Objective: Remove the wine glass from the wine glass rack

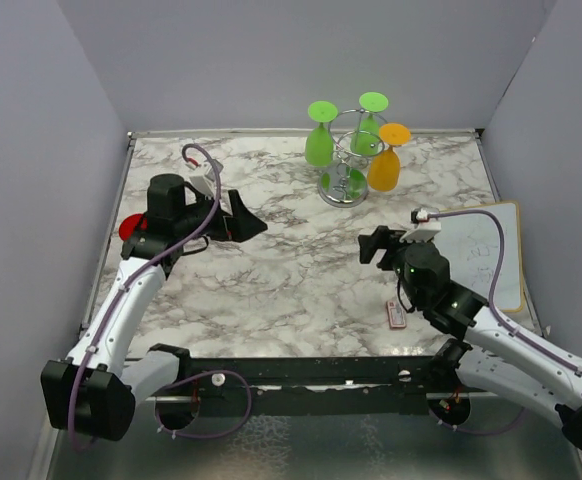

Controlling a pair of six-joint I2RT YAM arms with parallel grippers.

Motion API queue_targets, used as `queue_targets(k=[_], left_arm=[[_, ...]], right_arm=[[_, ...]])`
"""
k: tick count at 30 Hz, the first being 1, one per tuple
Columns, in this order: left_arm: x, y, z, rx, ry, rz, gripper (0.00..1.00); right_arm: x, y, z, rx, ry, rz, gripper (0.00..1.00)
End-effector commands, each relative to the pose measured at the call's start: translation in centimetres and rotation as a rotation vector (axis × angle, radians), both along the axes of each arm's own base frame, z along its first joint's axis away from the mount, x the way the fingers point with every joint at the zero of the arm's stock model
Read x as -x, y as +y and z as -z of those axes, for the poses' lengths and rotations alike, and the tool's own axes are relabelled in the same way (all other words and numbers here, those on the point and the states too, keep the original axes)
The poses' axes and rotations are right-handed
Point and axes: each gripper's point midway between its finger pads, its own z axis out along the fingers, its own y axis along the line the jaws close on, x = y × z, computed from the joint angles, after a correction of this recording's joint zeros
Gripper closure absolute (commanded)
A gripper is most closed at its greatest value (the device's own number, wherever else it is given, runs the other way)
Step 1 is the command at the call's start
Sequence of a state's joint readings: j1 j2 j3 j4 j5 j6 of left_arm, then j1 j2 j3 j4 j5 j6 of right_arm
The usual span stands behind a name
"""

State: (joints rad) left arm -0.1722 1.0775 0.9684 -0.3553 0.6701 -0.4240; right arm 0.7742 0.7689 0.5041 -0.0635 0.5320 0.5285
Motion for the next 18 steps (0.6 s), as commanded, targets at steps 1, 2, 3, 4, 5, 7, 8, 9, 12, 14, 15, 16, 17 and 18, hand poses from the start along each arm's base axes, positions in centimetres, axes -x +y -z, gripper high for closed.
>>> queue_targets(k=[1, 2, 3, 4, 5, 7, 8, 9, 12, 14, 15, 16, 17, 18], left_arm=[[0.1, -2.2, -0.5, 0.029, -0.145, 0.084, 0.04], [0.2, -2.6, 0.3, 0.020, -0.136, 0.094, 0.04], [0.2, -3.0, 1.0, 0.004, -0.133, 0.105, 0.04], [0.2, -3.3, 1.7, -0.014, -0.128, 0.114, 0.04], [0.2, -3.6, 2.3, -0.033, -0.128, 0.121, 0.04], [0.2, -3.9, 3.5, -0.073, -0.132, 0.134, 0.04], [0.3, -4.0, 4.1, -0.090, -0.133, 0.135, 0.04], [0.3, -4.0, 4.6, -0.105, -0.134, 0.135, 0.04], [0.4, -3.8, 5.5, -0.123, -0.121, 0.126, 0.04], [0.6, -3.7, 5.5, -0.127, -0.127, 0.128, 0.05], [0.7, -3.6, 5.4, -0.127, -0.134, 0.131, 0.05], [0.9, -3.6, 5.4, -0.129, -0.139, 0.136, 0.05], [1.0, -3.6, 5.4, -0.133, -0.143, 0.139, 0.05], [1.1, -3.6, 5.4, -0.135, -0.143, 0.141, 0.05]], right_arm=[[-1.9, -2.2, -3.0, 0.135, -0.080, 0.115, 0.12], [-2.3, -2.3, -3.4, 0.148, -0.086, 0.119, 0.11], [-2.9, -2.3, -3.7, 0.157, -0.083, 0.120, 0.11], [-3.5, -2.5, -4.0, 0.156, -0.077, 0.124, 0.12], [-4.2, -2.7, -4.4, 0.144, -0.070, 0.122, 0.12], [-5.8, -3.3, -5.2, 0.094, -0.048, 0.104, 0.12], [-6.6, -3.5, -5.7, 0.065, -0.041, 0.082, 0.12], [-7.4, -4.0, -6.2, 0.038, -0.032, 0.077, 0.12], [-9.2, -5.8, -8.0, -0.021, -0.034, 0.081, 0.09], [-10.0, -6.7, -9.6, -0.083, -0.045, 0.079, 0.02], [-10.4, -7.1, -10.2, -0.118, -0.052, 0.072, 0.00], [-10.7, -7.4, -10.9, -0.155, -0.061, 0.055, 0.00], [-11.0, -7.8, -11.5, -0.186, -0.068, 0.045, 0.00], [-11.4, -8.0, -12.0, -0.218, -0.069, 0.025, 0.00]])
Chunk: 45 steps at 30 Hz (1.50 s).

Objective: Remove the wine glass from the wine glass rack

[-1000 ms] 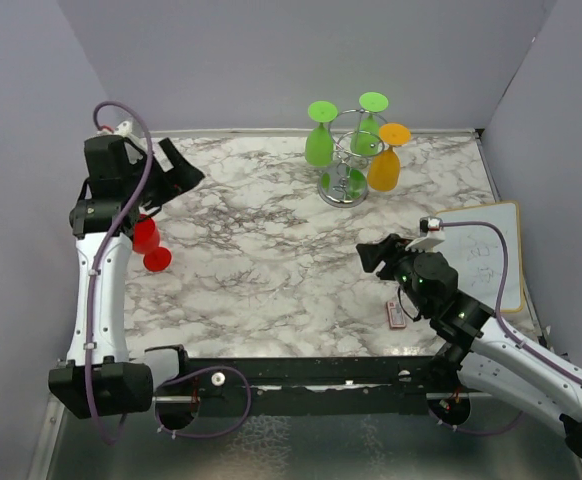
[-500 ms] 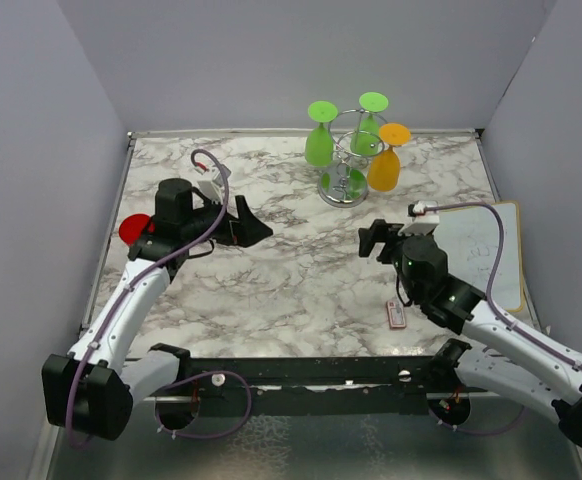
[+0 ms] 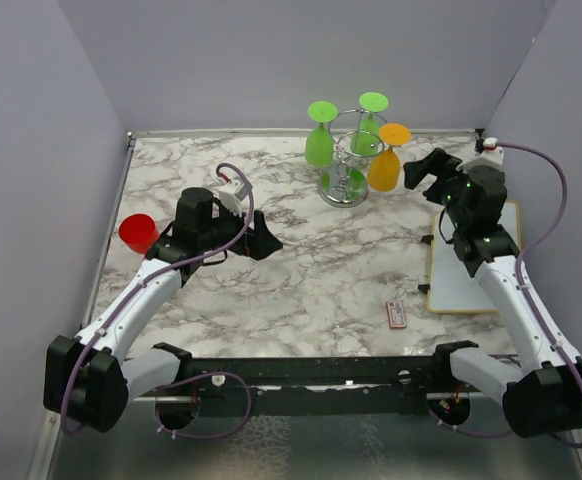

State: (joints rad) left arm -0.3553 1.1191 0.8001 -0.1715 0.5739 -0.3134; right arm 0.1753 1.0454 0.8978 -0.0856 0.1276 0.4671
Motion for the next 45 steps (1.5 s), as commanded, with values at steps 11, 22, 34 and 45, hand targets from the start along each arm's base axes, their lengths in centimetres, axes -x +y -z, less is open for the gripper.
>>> queue_targets(k=[11, 22, 34, 45], left_arm=[[0.2, 0.1, -0.2, -0.011, -0.064, 0.021, 0.05], [0.1, -0.2, 0.5, -0.019, -0.052, 0.028, 0.05], [0.0, -0.3, 0.6, -0.026, -0.055, 0.030, 0.06], [0.0, -0.3, 0.5, -0.029, -0.060, 0.032, 0.06]], right_arm=[[-5.2, 0.4, -4.6, -0.514, 0.054, -0.294, 0.03], [-8.5, 1.1, -3.1, -0.776, 0.095, -0.315, 0.23], [-9.6, 1.5, -1.5, -0.888, 0.132, -0.320, 0.47], [-9.9, 2.2, -1.5, -0.927, 0.144, -0.339, 0.61]])
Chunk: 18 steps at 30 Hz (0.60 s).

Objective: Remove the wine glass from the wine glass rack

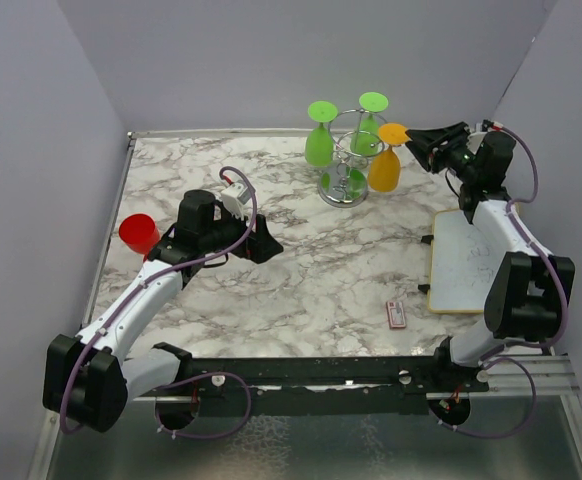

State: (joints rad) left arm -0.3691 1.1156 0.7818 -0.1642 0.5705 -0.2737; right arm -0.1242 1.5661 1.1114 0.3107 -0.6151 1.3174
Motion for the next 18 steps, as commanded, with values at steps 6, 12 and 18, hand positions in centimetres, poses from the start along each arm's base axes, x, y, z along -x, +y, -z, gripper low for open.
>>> queue_targets(k=[6, 12, 18], left_arm=[[-0.3, -0.1, -0.2, -0.005, -0.039, 0.005, 0.06], [-0.3, -0.1, -0.3, -0.006, -0.043, 0.003, 0.06], [-0.3, -0.1, -0.3, -0.006, -0.045, 0.003, 0.06]], right_arm=[[-0.6, 1.4, -0.3, -0.026, -0.013, -0.035, 0.62], [-1.1, 2.4, -0.7, -0.034, -0.019, -0.054, 0.63], [-1.0, 2.1, -1.7, -0.006, -0.033, -0.021, 0.65]])
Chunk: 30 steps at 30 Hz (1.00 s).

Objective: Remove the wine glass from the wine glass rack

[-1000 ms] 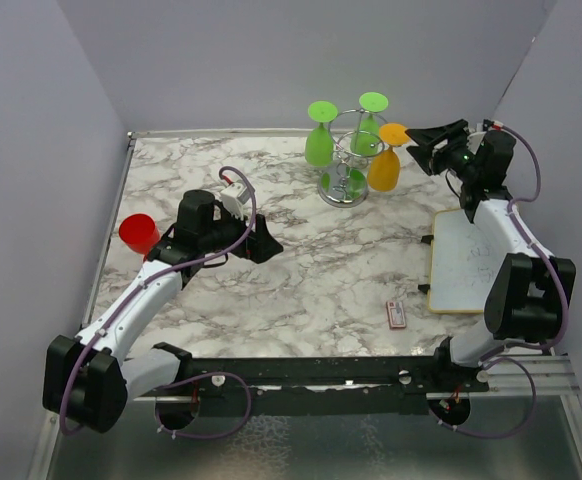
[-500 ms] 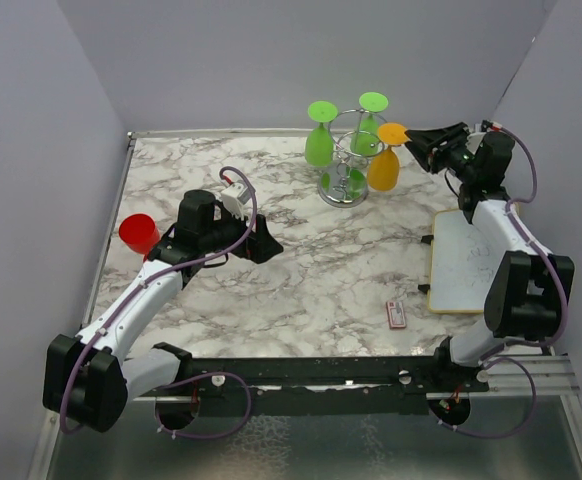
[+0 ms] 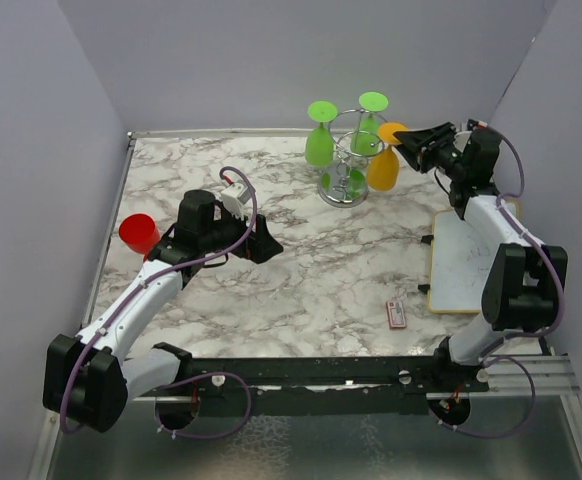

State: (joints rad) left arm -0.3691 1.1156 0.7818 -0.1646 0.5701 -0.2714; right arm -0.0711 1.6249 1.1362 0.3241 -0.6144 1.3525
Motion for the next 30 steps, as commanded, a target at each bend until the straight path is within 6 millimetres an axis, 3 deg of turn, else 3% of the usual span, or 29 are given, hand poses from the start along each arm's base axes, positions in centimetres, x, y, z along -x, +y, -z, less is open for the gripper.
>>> queue_targets(k=[1, 7, 11, 22, 30], left_arm=[[-0.3, -0.1, -0.3, -0.005, -0.042, 0.003, 0.06], [-0.3, -0.2, -0.3, -0.003, -0.040, 0.007, 0.06], [-0.3, -0.2, -0.2, -0.002, -0.038, 0.010, 0.06], [-0.3, -0.1, -0.2, -0.004, -0.036, 0.007, 0.06], [-0.3, -0.1, -0.1, -0.007, -0.035, 0.007, 0.06]], right_arm=[[-0.1, -0.4, -2.9, 0.037, -0.071, 0.036, 0.65], [0.3, -1.7, -3.3, 0.119, -0.067, 0.116, 0.53], [0.6, -1.9, -4.0, 0.136, -0.083, 0.132, 0.51], [-0.2, -1.7, -4.0, 0.109, -0.090, 0.118, 0.56], [-0.9, -1.6, -3.8, 0.099, -0.085, 0.112, 0.66]])
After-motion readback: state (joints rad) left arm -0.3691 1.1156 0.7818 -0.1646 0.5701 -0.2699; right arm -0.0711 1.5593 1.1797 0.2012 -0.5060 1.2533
